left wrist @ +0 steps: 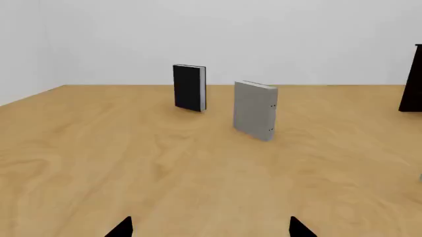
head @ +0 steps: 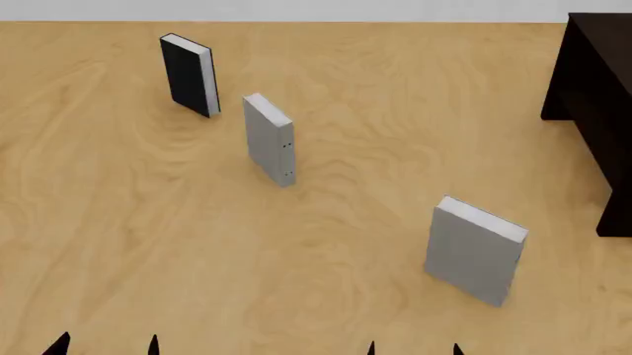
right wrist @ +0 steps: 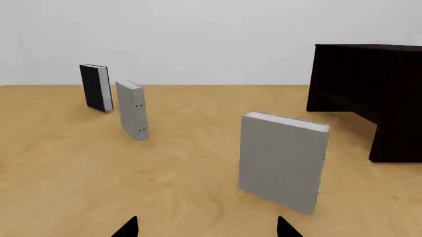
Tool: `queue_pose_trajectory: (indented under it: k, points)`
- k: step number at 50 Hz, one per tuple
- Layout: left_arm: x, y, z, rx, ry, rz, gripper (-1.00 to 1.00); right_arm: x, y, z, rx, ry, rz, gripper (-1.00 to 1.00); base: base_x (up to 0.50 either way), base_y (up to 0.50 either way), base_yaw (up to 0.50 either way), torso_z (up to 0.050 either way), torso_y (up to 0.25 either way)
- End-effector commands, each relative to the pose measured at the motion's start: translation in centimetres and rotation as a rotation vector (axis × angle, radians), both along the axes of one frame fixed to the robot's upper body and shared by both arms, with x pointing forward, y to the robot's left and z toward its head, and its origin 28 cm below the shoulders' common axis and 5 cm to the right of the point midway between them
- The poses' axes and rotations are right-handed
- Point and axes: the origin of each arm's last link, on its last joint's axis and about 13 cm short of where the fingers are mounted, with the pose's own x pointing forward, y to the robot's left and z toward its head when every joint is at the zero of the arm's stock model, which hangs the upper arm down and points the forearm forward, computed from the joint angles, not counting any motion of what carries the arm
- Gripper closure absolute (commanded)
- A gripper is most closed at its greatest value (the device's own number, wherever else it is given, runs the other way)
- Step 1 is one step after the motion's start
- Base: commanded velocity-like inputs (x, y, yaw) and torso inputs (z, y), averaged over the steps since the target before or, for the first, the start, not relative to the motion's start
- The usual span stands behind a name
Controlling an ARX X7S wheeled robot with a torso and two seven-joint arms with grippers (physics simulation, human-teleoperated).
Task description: Pick up the book on the right and place it on the cabinet shelf.
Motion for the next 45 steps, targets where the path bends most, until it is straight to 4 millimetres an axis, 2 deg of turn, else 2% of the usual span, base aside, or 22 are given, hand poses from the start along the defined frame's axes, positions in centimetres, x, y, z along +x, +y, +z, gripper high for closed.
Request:
queue_pose_trajectory:
  k: [1,12,19,28,32,37,45]
  points:
    - [0.0,0.0,0.0,0.0,0.0,0.0,-1.0,0.0,0.0,0.0,-0.009,0.0,0.0,-1.0,0.0,0.0,0.0,0.0,0.0]
    - [-0.1,0.0,-0.1,0.013,0.014,-0.024,-1.0,-0.5,0.1,0.0,-0.006,0.006,0.009,-1.0,0.0,0.0,0.0,0.0,0.0]
    - [-0.1,-0.5,1.0,0.009,0.021,-0.025,-1.0,-0.4,0.3,0.8,0.003,-0.013,0.021,-1.0,0.0,0.0,0.0,0.0,0.0]
    - [-0.5,-1.2,5.5,0.051,-0.005,-0.051,-1.0,-0.2,0.5,5.2,-0.014,-0.076,0.048,-1.0,0.0,0.0,0.0,0.0,0.0]
    - [-1.0,-1.4,7.3,0.014,-0.015,-0.077,-1.0,-0.2,0.5,6.9,-0.015,-0.1,0.067,-1.0,0.0,0.0,0.0,0.0,0.0]
    - [-1.6,-1.3,8.8,0.042,-0.017,-0.035,-1.0,-0.1,0.3,8.9,-0.014,-0.12,0.104,-1.0,0.0,0.0,0.0,0.0,0.0]
    - [-2.8,-1.1,10.6,-0.01,-0.004,-0.074,-1.0,0.8,-0.1,11.4,-0.031,-0.132,0.114,-1.0,0.0,0.0,0.0,0.0,0.0]
